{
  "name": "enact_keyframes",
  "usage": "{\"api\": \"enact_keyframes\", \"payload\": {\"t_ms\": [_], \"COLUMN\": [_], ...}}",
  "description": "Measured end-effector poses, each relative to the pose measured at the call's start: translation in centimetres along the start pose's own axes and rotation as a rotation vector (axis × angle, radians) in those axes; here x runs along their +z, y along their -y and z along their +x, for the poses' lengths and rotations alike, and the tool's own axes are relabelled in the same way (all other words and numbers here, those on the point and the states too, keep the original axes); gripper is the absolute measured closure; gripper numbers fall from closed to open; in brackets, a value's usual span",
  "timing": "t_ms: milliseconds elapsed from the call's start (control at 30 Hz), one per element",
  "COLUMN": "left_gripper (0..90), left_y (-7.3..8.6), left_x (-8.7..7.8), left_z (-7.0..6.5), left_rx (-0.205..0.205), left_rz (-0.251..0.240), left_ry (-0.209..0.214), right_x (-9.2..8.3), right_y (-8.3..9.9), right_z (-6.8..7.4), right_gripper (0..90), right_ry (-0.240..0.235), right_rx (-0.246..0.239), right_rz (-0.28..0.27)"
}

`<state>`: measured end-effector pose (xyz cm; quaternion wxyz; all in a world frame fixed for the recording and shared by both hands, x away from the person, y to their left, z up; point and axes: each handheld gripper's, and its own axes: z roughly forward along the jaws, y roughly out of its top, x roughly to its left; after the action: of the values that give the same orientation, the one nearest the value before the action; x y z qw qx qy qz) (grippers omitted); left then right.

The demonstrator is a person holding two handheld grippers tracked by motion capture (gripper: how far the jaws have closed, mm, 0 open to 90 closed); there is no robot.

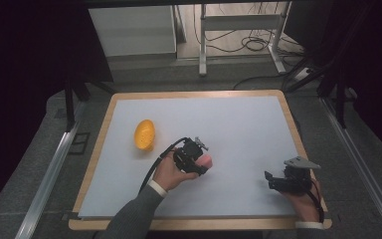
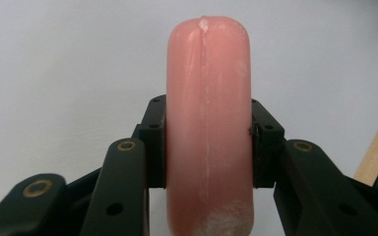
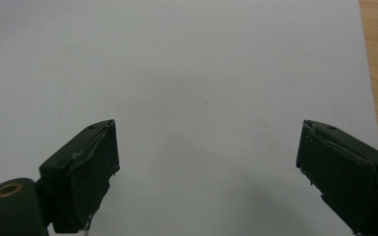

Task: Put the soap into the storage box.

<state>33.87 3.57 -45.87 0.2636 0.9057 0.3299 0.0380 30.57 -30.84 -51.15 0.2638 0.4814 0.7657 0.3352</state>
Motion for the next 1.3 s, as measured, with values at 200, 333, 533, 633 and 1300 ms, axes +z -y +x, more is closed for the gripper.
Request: {"api": "enact_keyframes", "payload": {"t_ms": [200,333,533,633,1300], "left_gripper": [60.2,60.2,60.2,60.2,60.2], "left_y": [0.3,0.5,0.8,0.9,2.4], "left_x": [-0.6,-0.8,-1.1,-1.3,-2.9], "left_z": [0.6,1.0,1.4,1.7,4.0], "left_rx": [-0.008,-0.02,-0.024,-0.031,-0.074], "left_rz": [-0.007,-0.015,-0.014,-0.013,-0.028], "left_ry": [-0.015,-0.026,-0.036,-0.042,-0.069], "right_x": [0.1,0.1,0.1,0.1,0.0], "right_y": [0.0,0.0,0.0,0.0,-0.1], "right_z": [0.1,0.1,0.1,0.0,0.2], "right_gripper": [8.6,8.6,8.6,8.6,8.6], "right_ry": [0.0,0.001,0.0,-0.002,-0.003], "right_rx": [-0.005,-0.005,-0.005,-0.008,-0.008], "right_rz": [0.001,0.001,0.005,0.002,-0.006]}}
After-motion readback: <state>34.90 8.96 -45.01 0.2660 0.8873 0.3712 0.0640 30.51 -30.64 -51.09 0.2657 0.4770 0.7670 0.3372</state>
